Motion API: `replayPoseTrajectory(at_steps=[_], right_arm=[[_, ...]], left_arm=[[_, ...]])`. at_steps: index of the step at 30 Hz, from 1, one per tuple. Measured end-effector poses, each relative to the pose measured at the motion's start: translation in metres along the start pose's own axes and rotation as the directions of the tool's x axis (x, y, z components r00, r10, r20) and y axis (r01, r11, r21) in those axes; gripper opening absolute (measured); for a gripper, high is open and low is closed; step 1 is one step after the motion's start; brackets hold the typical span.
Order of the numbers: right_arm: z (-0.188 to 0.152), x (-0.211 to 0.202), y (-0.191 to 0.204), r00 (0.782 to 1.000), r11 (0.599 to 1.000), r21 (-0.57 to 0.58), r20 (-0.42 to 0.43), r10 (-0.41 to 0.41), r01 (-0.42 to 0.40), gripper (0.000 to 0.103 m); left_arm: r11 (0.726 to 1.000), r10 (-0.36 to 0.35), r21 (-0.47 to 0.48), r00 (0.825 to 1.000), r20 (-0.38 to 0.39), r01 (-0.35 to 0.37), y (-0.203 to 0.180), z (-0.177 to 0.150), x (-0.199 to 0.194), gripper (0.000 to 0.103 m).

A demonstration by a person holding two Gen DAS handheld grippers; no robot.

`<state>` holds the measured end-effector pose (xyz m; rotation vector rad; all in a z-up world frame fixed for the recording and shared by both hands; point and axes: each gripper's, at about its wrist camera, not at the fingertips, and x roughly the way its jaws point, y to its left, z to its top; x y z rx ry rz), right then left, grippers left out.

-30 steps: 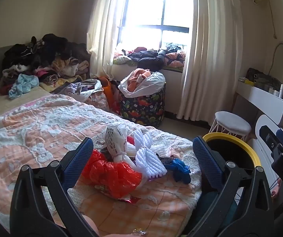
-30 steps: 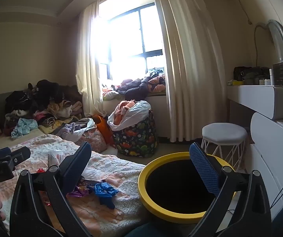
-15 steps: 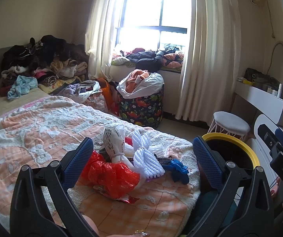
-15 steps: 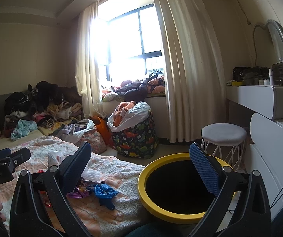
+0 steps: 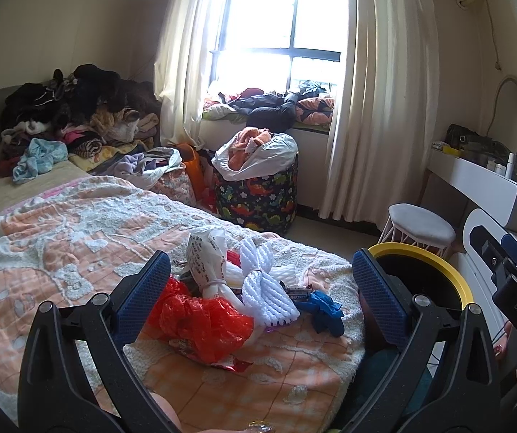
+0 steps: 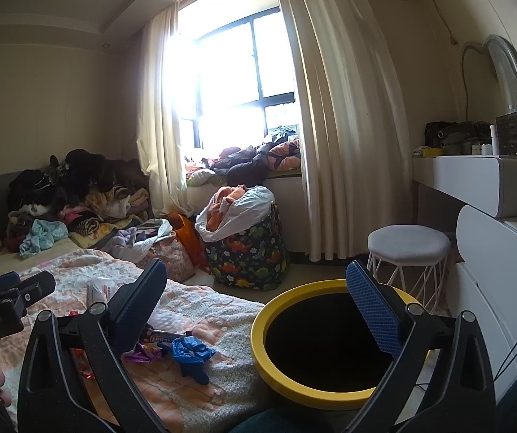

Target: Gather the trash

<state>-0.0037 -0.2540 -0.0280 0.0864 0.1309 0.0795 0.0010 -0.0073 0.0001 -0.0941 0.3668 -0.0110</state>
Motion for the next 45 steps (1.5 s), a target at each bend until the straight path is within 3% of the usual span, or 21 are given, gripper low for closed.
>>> replayPoseTrajectory(at_steps=[16,24,34,45], right_arm=[[0.0,0.002,0.0,1.0,1.0,-0.002,-0.012,0.009,-0.009,0.097],[0.0,0.019,0.03,0.99,0.991,-0.039,-0.062,0.128,-0.13,0.097],[0.002,0.047,0.079,0.946,0.954,-0.069,-0.167,0.277,-0.291,0.097],[-0.001,0.083,0.124,0.889,0.915,-0.077,-0.281,0.361,-0.396,0.097]], left_arm=[[1.0,-0.011,-0.021,1.0,-0.002,0.011,0.002,-0.001,0.001,0.093],[0.995,0.046,-0.089,0.999,-0.013,-0.047,0.035,-0.005,0.005,0.093],[0.978,0.119,-0.167,0.992,-0.029,-0.123,0.079,-0.009,0.007,0.093],[0.956,0.177,-0.231,0.983,-0.048,-0.183,0.122,-0.014,0.009,0.093]])
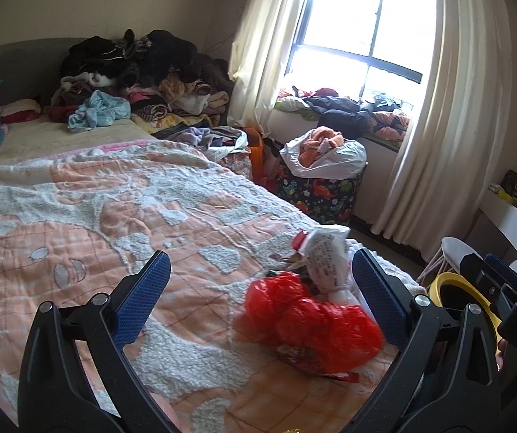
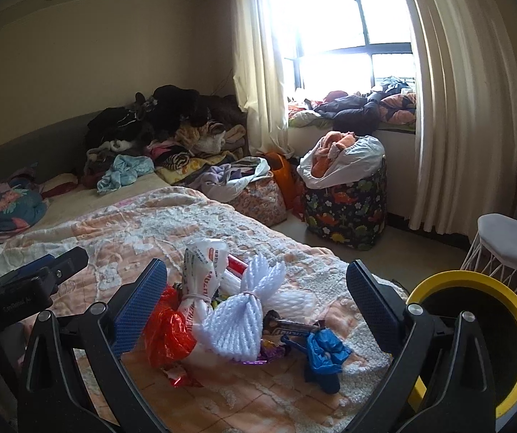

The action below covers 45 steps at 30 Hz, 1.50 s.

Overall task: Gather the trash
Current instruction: 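Reach left tool to the red plastic bag while right tool reaches the white bubble-wrap bundle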

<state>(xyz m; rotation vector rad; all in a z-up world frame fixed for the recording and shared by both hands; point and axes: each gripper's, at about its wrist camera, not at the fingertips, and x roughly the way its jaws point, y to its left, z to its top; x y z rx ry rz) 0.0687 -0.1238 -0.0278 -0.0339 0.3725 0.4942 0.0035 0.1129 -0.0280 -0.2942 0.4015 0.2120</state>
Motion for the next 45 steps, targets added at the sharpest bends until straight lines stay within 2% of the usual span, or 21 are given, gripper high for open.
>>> replayPoseTrajectory(at_steps=[7,10,15,18,21,26,30,33,34,37,39,41,45], right_arm=[[0.011,0.034,0.004,0.997,1.0,-0.014,-0.075,0.02,-0.021,0.097],[0.014,0.052,-0.003,0.991,1.0,0.012,-0.129,0.019,-0.018,0.097],[0.015,0.084,-0.015,0.977,1.0,0.022,-0.212,0.026,-0.022,0.097],[0.013,0.102,-0.024,0.963,0.998,0.054,-0.264,0.044,-0.031,0.097],[0.012,0.122,-0.033,0.947,0.993,0.104,-0.312,0.078,-0.048,0.097],[0.008,0.152,-0.04,0.916,0.987,0.159,-0.389,0.095,-0.035,0.097],[0.003,0.175,-0.038,0.882,0.984,0.174,-0.458,0.108,-0.03,0.097],[0.001,0.185,-0.036,0.868,0.983,0.182,-0.483,0.116,-0.03,0.095],[0.0,0.188,-0.035,0.863,0.983,0.18,-0.492,0.115,-0.029,0.093],[-0.003,0.194,-0.033,0.846,0.978,0.204,-0.513,0.141,-0.039,0.075],[-0.004,0.195,-0.032,0.84,0.973,0.223,-0.517,0.166,-0.055,0.057],[-0.005,0.192,-0.03,0.843,0.973,0.223,-0.511,0.169,-0.06,0.042],[-0.003,0.182,-0.029,0.857,0.972,0.225,-0.485,0.172,-0.068,0.033]], left_arm=[[0.999,-0.006,-0.048,0.999,-0.038,0.004,0.024,0.0,0.015,0.093],[0.998,-0.035,-0.059,0.996,-0.083,0.03,0.027,-0.002,0.027,0.093],[0.991,-0.126,-0.071,0.982,-0.141,0.117,0.02,-0.007,0.048,0.093],[0.988,-0.147,-0.065,0.971,-0.187,0.138,0.011,-0.01,0.063,0.093],[0.982,-0.183,-0.097,0.952,-0.247,0.163,0.009,-0.014,0.079,0.093],[0.975,-0.196,-0.165,0.929,-0.314,0.15,0.015,-0.018,0.102,0.093],[0.969,-0.206,-0.21,0.903,-0.377,0.134,0.019,-0.025,0.119,0.093],[0.963,-0.211,-0.244,0.889,-0.406,0.117,0.023,-0.03,0.127,0.093],[0.961,-0.215,-0.251,0.885,-0.414,0.116,0.023,-0.032,0.128,0.093],[0.961,-0.219,-0.252,0.876,-0.43,0.117,0.022,-0.034,0.13,0.093],[0.958,-0.232,-0.256,0.87,-0.434,0.127,0.02,-0.034,0.131,0.092],[0.956,-0.239,-0.261,0.866,-0.44,0.131,0.019,-0.035,0.132,0.09],[0.952,-0.254,-0.272,0.86,-0.442,0.142,0.017,-0.036,0.132,0.079]])
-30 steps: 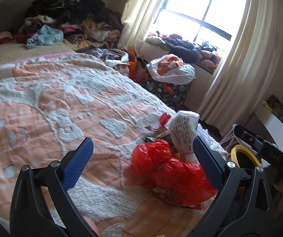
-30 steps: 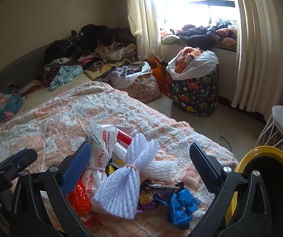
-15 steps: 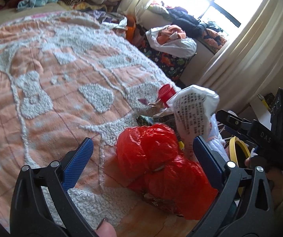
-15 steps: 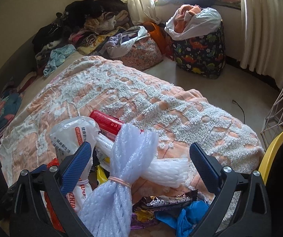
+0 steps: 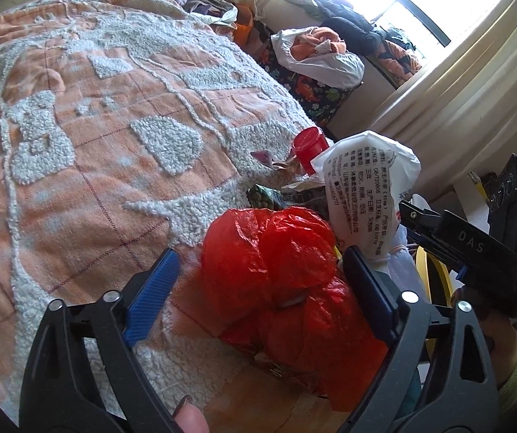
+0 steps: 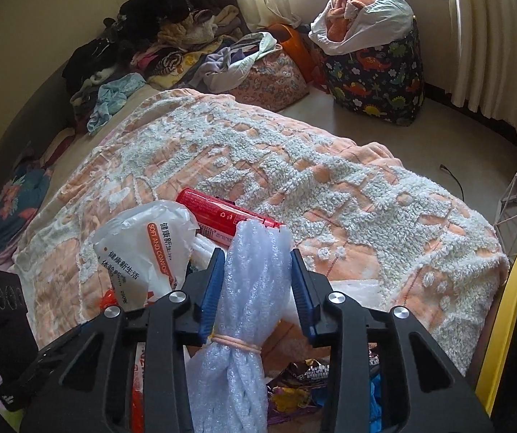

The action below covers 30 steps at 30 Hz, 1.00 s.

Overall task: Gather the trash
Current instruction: 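Reach left tool to the red plastic bag while right tool reaches the white bubble-wrap bundle, then close right tool on the bubble-wrap bundle while left tool grasps the red bag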

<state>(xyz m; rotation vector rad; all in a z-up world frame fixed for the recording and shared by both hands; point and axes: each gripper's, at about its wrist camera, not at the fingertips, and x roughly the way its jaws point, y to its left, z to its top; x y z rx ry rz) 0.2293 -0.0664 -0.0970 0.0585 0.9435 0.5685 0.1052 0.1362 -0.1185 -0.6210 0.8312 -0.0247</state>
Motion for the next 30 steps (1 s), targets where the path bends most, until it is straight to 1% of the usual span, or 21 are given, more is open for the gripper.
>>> replayPoseTrajectory(at_steps=[2,3,5,6,8,9,12,19,25,30], right_arm=[[-0.001,-0.006,0.0,1.0,1.0,0.0,0.02,-0.001,0.001,0.032],[-0.002,-0.011,0.001,0.999,1.0,0.001,0.032,0.005,-0.005,0.032],[-0.002,-0.018,0.002,0.999,1.0,-0.006,0.05,0.01,-0.01,0.031],[-0.002,-0.022,0.004,0.998,1.0,-0.012,0.059,0.01,-0.01,0.031],[-0.002,-0.031,0.006,0.997,1.0,-0.024,0.079,0.013,-0.012,0.031],[-0.002,-0.035,0.006,0.996,1.0,-0.026,0.088,0.015,-0.013,0.031],[-0.002,-0.048,0.006,0.993,0.999,-0.03,0.113,0.023,-0.02,0.031],[0.0,-0.076,0.0,0.986,0.999,-0.027,0.158,0.049,-0.045,0.031],[-0.003,-0.098,-0.018,0.981,0.999,0.001,0.192,0.037,-0.038,0.031],[-0.005,-0.114,-0.039,0.977,0.999,0.035,0.213,0.022,-0.03,0.031]], left_arm=[[1.0,-0.011,-0.005,1.0,-0.006,0.011,-0.001,-0.001,0.0,0.068],[1.0,-0.013,-0.004,1.0,-0.007,0.013,-0.001,-0.001,-0.001,0.065],[1.0,-0.015,0.003,1.0,-0.007,0.015,-0.004,-0.001,-0.002,0.052],[1.0,-0.016,0.006,1.0,-0.005,0.016,-0.006,-0.001,-0.003,0.049],[1.0,-0.014,0.011,1.0,0.006,0.014,-0.009,0.0,-0.006,0.039],[1.0,-0.014,0.014,1.0,0.014,0.014,-0.01,0.001,-0.009,0.037],[1.0,-0.024,0.016,0.999,0.045,0.024,-0.015,0.007,-0.022,0.034],[0.997,-0.051,0.064,0.989,0.135,0.043,-0.038,0.023,-0.052,0.033],[0.991,-0.083,0.122,0.982,0.171,0.062,-0.069,0.027,-0.061,0.033],[0.982,-0.104,0.171,0.979,0.174,0.074,-0.093,0.022,-0.06,0.033]])
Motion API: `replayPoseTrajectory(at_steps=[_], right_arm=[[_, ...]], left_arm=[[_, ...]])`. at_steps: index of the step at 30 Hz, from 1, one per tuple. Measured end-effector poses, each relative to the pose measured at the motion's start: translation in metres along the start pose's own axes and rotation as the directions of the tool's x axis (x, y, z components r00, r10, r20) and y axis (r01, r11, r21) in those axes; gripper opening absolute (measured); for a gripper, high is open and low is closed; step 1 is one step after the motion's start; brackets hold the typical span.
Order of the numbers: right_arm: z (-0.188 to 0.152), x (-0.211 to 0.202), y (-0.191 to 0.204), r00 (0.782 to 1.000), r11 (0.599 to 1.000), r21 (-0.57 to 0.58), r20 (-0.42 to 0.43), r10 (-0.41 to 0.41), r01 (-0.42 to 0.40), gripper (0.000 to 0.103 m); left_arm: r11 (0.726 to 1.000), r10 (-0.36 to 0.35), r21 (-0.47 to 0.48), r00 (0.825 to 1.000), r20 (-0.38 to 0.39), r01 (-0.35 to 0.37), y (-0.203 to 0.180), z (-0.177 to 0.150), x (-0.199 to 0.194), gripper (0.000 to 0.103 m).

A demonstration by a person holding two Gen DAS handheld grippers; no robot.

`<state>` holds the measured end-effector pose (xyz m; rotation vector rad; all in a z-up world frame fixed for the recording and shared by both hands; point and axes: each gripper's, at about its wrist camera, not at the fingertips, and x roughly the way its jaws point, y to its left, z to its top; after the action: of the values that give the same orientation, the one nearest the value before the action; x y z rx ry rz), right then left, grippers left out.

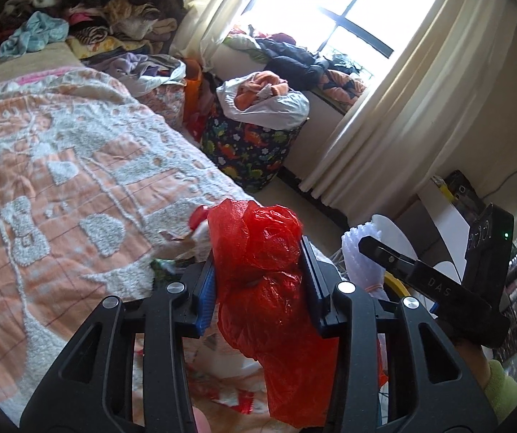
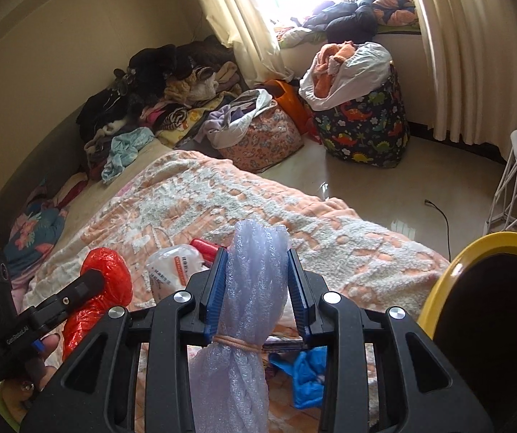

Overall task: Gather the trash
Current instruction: 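Close right tool on the bubble-wrap bundle while left tool grasps the red bag, then carry the red bag and bubble-wrap bundle in both tools over the yellow-rimmed bin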

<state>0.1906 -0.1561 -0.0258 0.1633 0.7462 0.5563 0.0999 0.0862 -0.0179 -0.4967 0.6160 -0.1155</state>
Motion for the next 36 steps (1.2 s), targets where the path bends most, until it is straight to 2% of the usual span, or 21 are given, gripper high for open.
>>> replayPoseTrajectory(at_steps=[20,36], right_arm=[[-0.008,-0.054,-0.088,0.995,0.986,0.153,0.065,-0.079,0.068,0.031],[-0.029,-0.096,-0.161,0.977,0.949,0.269,0.092,-0.193,0.163,0.031]], left_arm=[[0.985,-0.08,0.146,0.994,-0.075,0.091,-0.093,-0.026,0.047,0.033],[0.947,-0.135,0.27,0.977,-0.164,0.176,-0.173,-0.057,0.095,0.033]])
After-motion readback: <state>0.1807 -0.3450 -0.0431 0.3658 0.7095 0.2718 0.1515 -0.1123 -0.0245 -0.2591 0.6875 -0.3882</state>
